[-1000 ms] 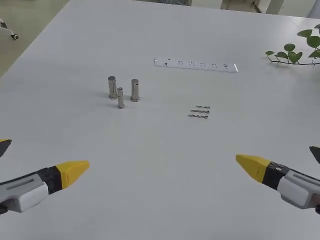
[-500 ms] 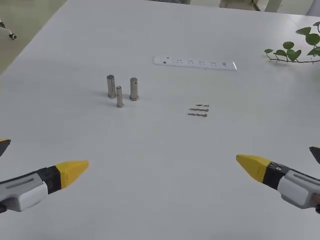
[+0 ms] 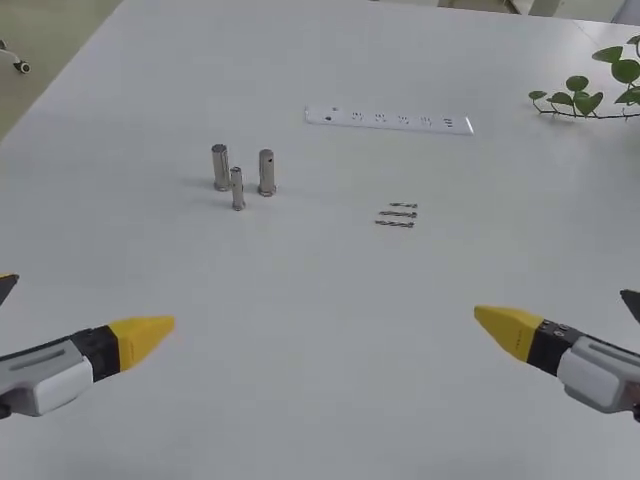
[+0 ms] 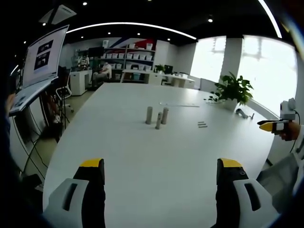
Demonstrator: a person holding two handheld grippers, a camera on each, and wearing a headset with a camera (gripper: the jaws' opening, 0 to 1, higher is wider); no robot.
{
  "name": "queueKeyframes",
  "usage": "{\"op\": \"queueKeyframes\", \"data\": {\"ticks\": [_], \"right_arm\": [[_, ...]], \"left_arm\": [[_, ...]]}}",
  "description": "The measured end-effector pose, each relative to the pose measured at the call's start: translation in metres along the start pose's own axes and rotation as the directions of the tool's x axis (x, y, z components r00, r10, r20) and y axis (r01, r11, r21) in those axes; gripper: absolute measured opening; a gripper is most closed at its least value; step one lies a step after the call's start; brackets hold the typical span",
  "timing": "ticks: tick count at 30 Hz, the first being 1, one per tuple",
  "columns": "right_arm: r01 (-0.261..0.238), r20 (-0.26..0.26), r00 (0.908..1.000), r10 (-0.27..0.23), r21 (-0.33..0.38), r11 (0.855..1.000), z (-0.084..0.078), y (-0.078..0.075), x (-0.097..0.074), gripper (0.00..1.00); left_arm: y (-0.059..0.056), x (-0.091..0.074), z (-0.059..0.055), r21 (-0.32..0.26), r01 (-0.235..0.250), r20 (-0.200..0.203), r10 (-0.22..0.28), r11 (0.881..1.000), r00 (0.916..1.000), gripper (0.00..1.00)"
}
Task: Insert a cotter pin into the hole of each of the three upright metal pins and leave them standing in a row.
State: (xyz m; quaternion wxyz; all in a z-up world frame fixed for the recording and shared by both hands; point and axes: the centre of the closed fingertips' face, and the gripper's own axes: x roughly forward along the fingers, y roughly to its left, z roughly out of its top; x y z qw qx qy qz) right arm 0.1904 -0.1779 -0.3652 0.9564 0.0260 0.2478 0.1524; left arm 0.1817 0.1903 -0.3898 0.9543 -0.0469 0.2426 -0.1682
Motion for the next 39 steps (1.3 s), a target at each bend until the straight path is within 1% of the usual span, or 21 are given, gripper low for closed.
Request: {"op": "queueKeyframes", "data": {"ticks": [9,13,15,16,20,25,30,35,39], "right_arm": [[-0.012,-0.013,0.9998,0.012,-0.002,1.0,-0.003,0.001,0.002,0.97],[-0.003,-0.007,1.0,0.003,0.0,1.0,-0.001,0.0,0.003,0.97],[-0.004,-0.007,1.0,0.004,-0.001,1.0,-0.001,0.0,0.003,0.97],[-0.005,-0.008,1.0,0.005,-0.001,1.0,-0.001,0.0,0.003,0.97],[-0.009,-0.014,0.9999,0.009,-0.006,1.0,-0.002,0.0,0.003,0.97],[-0.009,-0.018,0.9998,0.009,-0.001,1.0,-0.003,0.0,0.003,0.97],[-0.006,-0.023,0.9997,0.006,0.0,1.0,-0.004,-0.001,0.003,0.97],[-0.003,-0.022,0.9998,0.003,0.005,1.0,-0.005,-0.002,0.003,0.97],[-0.003,-0.027,0.9996,0.003,0.01,1.0,-0.007,-0.001,0.003,0.97]], "left_arm": [[0.002,0.004,0.003,0.005,0.001,-0.002,-0.001,1.0,1.0,0.96],[0.003,0.005,0.005,0.008,0.001,-0.004,-0.001,1.0,1.0,0.96],[0.003,0.007,0.005,0.003,0.006,-0.013,-0.006,1.0,0.9999,0.94],[0.002,0.009,0.005,-0.001,0.009,-0.017,-0.009,1.0,0.9998,0.93],[0.0,0.012,0.007,-0.001,0.019,-0.01,-0.019,1.0,0.9998,0.93],[-0.003,0.018,0.008,0.011,0.031,-0.02,-0.031,0.999,0.9993,0.93],[-0.003,0.025,0.016,0.019,0.037,-0.008,-0.037,0.999,0.9993,0.91],[-0.002,0.033,0.025,0.042,0.045,-0.001,-0.045,0.998,0.999,0.91],[-0.003,0.038,0.029,0.058,0.053,-0.001,-0.054,0.997,0.9986,0.9]]}}
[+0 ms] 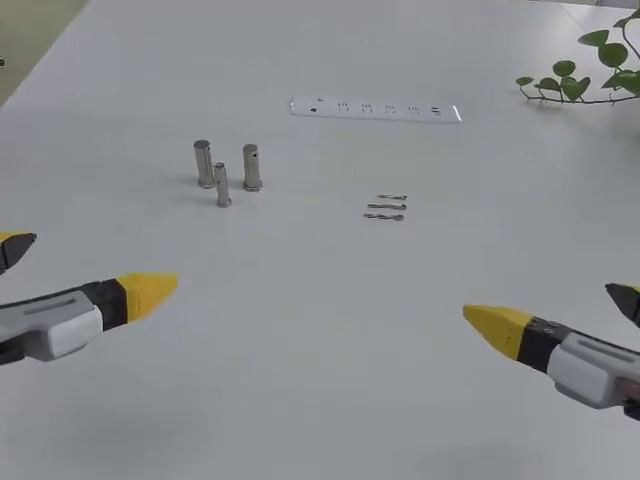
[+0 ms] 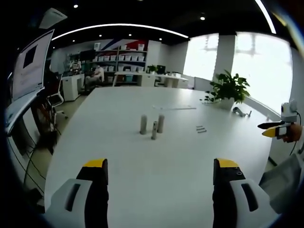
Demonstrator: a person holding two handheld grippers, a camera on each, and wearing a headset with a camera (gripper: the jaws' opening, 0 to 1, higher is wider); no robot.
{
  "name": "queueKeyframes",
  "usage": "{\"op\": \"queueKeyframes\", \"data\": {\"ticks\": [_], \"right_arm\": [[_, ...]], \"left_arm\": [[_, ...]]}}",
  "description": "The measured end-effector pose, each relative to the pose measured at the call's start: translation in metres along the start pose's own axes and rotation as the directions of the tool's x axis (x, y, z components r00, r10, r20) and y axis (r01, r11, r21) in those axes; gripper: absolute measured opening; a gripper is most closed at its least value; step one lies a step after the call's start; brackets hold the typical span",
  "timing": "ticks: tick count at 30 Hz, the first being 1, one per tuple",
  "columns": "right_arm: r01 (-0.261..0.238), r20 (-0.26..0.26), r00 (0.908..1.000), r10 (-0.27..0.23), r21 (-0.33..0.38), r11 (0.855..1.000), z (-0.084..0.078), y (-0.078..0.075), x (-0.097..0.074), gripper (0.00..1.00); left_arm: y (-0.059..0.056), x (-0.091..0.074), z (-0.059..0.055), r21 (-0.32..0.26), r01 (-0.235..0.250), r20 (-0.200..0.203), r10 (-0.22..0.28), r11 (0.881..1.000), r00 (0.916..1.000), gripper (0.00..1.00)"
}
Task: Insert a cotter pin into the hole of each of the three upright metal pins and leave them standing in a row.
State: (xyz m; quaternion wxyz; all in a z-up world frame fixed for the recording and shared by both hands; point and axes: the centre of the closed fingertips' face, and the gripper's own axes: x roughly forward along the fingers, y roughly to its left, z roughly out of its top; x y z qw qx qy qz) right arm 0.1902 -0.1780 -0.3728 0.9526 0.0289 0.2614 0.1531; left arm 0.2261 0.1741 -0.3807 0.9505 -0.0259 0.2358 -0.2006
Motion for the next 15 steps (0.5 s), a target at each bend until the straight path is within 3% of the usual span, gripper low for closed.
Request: {"op": "queueKeyframes", "data": {"ticks": [15], "right_arm": [[-0.012,-0.021,0.9997,0.012,0.008,1.0,-0.006,0.002,0.006,0.96]], "left_arm": [[0.002,0.028,0.016,0.071,0.037,-0.014,-0.036,0.997,0.9993,0.86]]}}
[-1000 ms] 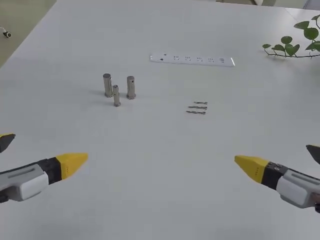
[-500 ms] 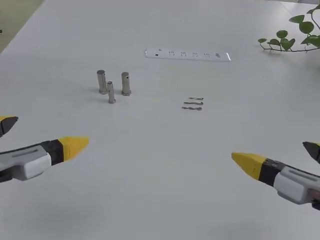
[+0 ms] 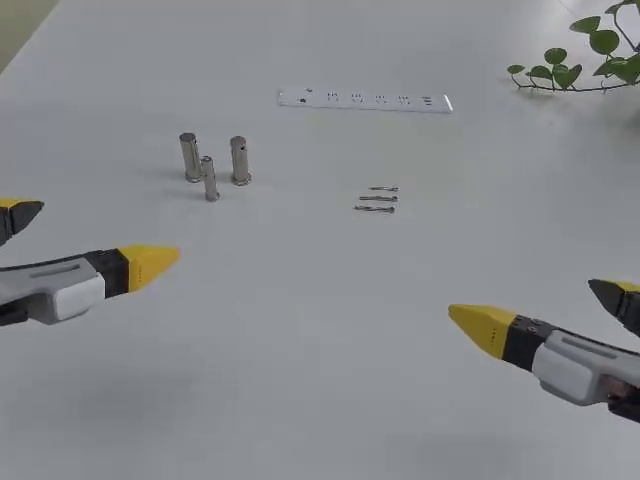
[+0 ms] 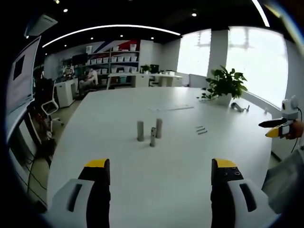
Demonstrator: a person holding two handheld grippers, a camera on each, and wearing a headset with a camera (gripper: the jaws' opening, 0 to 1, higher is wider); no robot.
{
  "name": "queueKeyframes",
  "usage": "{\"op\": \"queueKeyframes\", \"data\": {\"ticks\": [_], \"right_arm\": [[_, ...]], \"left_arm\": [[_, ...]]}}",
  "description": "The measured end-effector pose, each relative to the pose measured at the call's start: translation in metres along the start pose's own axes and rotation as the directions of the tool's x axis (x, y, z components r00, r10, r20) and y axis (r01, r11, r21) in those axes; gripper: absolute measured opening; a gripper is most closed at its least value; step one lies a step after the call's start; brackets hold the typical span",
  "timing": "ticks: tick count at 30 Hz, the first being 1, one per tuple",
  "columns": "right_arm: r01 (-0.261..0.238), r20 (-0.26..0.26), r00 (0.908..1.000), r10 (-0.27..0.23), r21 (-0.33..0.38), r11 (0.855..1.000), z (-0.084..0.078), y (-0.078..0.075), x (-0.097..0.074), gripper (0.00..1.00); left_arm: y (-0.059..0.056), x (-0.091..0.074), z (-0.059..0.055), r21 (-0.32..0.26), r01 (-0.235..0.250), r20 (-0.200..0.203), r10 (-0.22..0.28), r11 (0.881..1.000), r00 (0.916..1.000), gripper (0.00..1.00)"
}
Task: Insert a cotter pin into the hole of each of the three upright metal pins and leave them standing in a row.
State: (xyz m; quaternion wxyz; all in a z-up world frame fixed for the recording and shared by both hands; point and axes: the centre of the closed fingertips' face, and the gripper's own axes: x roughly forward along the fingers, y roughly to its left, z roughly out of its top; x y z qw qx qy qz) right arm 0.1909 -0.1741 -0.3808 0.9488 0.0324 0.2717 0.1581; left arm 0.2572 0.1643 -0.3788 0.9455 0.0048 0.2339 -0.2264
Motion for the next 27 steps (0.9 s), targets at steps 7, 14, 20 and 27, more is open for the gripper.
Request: {"op": "queueKeyframes", "data": {"ticks": [7,14,20,27], "right_arm": [[0.004,-0.006,1.0,-0.004,0.007,1.0,-0.002,-0.002,0.001,0.96],[0.015,-0.015,0.9998,-0.014,0.014,1.0,-0.005,-0.005,0.0,0.96],[0.024,-0.022,0.9995,-0.024,0.02,1.0,-0.008,-0.007,0.0,0.95],[0.03,-0.03,0.9991,-0.029,0.023,0.999,-0.01,-0.009,0.001,0.95]], "left_arm": [[0.005,0.019,0.014,0.045,0.018,0.005,-0.018,0.999,0.9998,0.82],[0.012,0.041,0.025,0.084,0.037,0.007,-0.038,0.996,0.9993,0.77],[0.018,0.058,0.028,0.098,0.048,0.004,-0.048,0.994,0.9988,0.71],[0.018,0.076,0.028,0.105,0.072,-0.001,-0.072,0.992,0.9974,0.63]]}}
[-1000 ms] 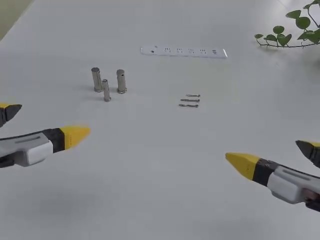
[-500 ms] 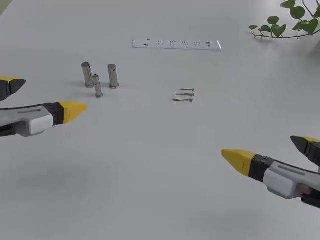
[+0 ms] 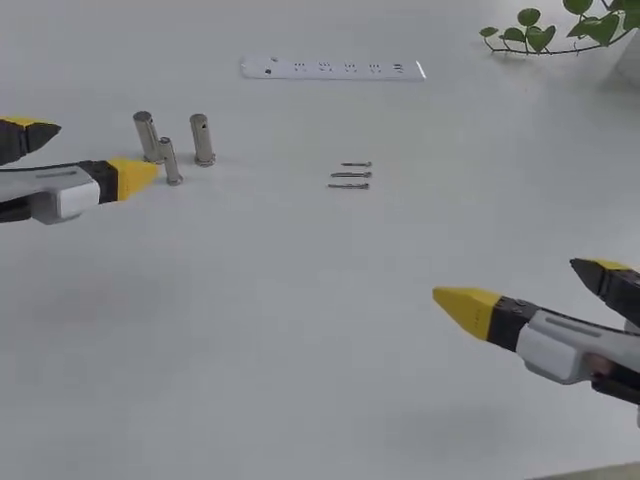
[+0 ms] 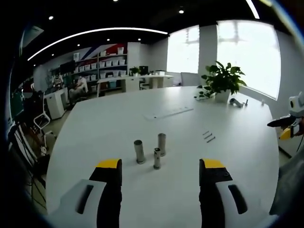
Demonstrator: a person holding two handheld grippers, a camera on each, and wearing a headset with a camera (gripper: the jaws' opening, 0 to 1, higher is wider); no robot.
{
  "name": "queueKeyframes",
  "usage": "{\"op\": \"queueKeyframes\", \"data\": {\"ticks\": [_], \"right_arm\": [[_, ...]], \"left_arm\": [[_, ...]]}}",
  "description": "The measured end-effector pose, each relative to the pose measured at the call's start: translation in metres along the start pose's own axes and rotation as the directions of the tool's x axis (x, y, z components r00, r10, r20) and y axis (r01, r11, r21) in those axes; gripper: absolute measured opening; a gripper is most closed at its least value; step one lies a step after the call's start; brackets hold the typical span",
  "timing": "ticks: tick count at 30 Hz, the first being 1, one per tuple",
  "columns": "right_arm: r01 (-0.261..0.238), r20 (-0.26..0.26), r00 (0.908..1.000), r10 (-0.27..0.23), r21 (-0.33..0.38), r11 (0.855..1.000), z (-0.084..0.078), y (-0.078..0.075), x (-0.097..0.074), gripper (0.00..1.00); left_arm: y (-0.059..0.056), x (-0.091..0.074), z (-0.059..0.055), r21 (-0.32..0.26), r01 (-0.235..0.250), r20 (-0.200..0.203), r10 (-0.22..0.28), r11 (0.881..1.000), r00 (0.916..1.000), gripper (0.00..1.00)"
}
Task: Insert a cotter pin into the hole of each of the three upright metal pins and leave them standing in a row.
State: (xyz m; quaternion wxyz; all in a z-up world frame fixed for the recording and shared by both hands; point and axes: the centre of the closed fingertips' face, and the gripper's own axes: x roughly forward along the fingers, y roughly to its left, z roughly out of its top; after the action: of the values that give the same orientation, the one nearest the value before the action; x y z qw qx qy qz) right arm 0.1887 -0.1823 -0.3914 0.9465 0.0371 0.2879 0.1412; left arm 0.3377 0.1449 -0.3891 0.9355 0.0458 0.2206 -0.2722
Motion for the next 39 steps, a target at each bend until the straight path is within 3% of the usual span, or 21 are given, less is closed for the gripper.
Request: {"op": "queueKeyframes", "data": {"ticks": [5,12,17,22,26,27,29,32,39], "right_arm": [[0.008,-0.007,0.9999,-0.008,-0.003,1.0,-0.001,-0.002,0.0,0.95],[0.018,-0.012,0.9998,-0.018,-0.004,1.0,-0.001,-0.004,0.0,0.95],[0.015,-0.038,0.9992,-0.016,-0.008,1.0,-0.008,-0.003,0.001,0.95],[0.011,-0.053,0.9985,-0.011,-0.003,1.0,-0.013,-0.001,0.003,0.94],[0.007,-0.059,0.9982,-0.007,0.002,1.0,-0.015,0.0,0.005,0.94],[0.006,-0.059,0.9982,-0.006,0.002,1.0,-0.015,0.001,0.006,0.94],[0.005,-0.058,0.9983,-0.004,0.007,1.0,-0.015,0.001,0.007,0.94],[0.007,-0.058,0.9983,-0.006,0.01,1.0,-0.014,0.0,0.008,0.94],[-0.004,-0.069,0.9976,0.005,0.006,1.0,-0.015,0.002,0.011,0.94]], "left_arm": [[-0.004,0.012,0.005,0.054,0.019,0.003,-0.02,0.998,0.9998,0.59],[-0.015,0.033,0.005,0.041,0.072,0.008,-0.072,0.997,0.9973,0.49],[-0.017,0.044,0.0,0.035,0.076,-0.007,-0.076,0.996,0.9971,0.42],[-0.009,0.056,-0.011,-0.053,0.07,-0.022,-0.071,0.996,0.9972,0.28],[0.001,0.066,-0.016,-0.095,0.055,-0.03,-0.058,0.994,0.9979,0.24],[0.002,0.068,-0.017,-0.098,0.055,-0.03,-0.058,0.994,0.9979,0.24],[0.002,0.072,-0.019,-0.046,0.059,-0.047,-0.061,0.997,0.997,0.24],[0.001,0.077,-0.023,-0.066,0.066,-0.061,-0.07,0.996,0.9957,0.23],[0.0,0.081,-0.031,-0.032,0.067,-0.101,-0.07,0.997,0.9925,0.21]]}}
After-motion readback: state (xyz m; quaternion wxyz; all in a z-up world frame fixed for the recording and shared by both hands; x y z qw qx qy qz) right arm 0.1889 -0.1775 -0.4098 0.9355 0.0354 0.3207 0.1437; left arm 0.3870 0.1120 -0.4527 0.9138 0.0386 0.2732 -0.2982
